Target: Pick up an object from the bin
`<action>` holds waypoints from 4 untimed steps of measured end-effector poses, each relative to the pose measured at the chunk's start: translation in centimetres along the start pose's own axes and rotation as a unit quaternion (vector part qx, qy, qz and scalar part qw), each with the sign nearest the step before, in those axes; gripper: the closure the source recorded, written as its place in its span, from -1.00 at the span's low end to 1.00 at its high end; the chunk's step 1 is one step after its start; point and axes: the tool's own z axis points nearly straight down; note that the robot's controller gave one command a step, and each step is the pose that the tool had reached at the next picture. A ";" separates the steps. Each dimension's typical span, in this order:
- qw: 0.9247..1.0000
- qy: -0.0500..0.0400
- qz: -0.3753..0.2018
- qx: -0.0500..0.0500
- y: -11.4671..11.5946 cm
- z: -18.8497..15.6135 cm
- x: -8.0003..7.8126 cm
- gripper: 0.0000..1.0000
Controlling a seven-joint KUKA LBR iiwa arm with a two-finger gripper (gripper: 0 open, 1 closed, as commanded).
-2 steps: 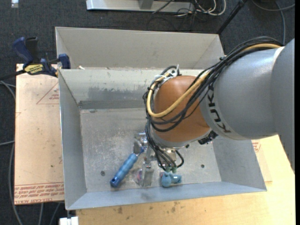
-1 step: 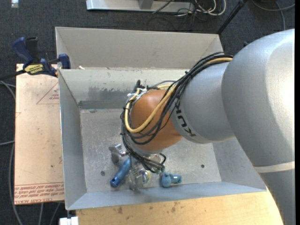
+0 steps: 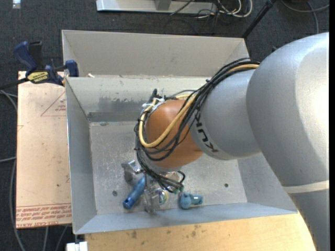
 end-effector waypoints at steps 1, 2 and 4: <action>1.000 0.000 0.002 -0.001 0.0 0.0 0.0 -1.00; 1.000 -0.001 0.003 -0.002 0.0 0.0 -0.1 -1.00; 1.000 -0.001 0.005 -0.003 0.1 0.0 -0.1 1.00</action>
Offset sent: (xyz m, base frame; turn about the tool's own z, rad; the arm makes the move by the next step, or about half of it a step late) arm 0.0000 0.0000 0.0000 0.0000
